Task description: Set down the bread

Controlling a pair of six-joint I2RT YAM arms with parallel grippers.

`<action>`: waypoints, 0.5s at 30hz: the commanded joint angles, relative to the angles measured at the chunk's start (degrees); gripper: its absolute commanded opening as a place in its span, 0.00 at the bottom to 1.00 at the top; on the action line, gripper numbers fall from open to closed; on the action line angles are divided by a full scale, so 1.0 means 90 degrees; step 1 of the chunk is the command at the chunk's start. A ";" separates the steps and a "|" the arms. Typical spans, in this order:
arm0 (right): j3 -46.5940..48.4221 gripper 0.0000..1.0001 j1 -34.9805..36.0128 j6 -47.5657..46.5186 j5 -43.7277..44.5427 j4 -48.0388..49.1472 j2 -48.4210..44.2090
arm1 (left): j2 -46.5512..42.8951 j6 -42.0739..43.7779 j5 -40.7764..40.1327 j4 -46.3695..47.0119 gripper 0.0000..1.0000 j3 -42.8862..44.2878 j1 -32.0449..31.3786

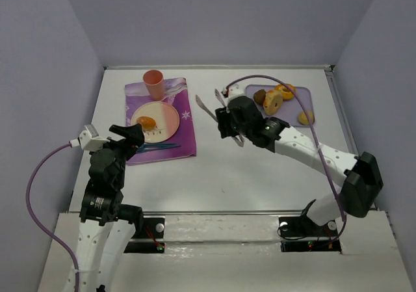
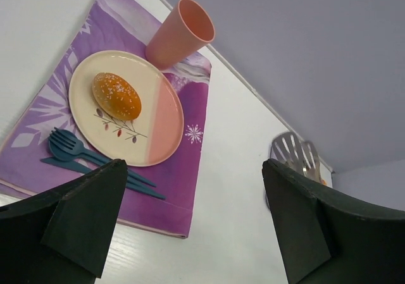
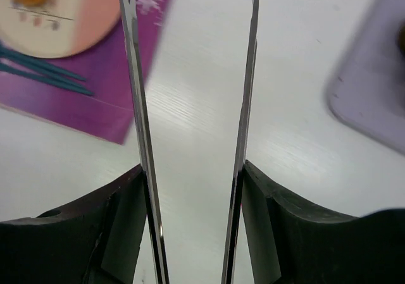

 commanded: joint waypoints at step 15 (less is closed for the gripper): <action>-0.4178 0.66 -0.0624 0.5883 0.2992 -0.3449 -0.4074 | 0.0056 0.0164 0.0417 0.0549 0.99 -0.0103 -0.0010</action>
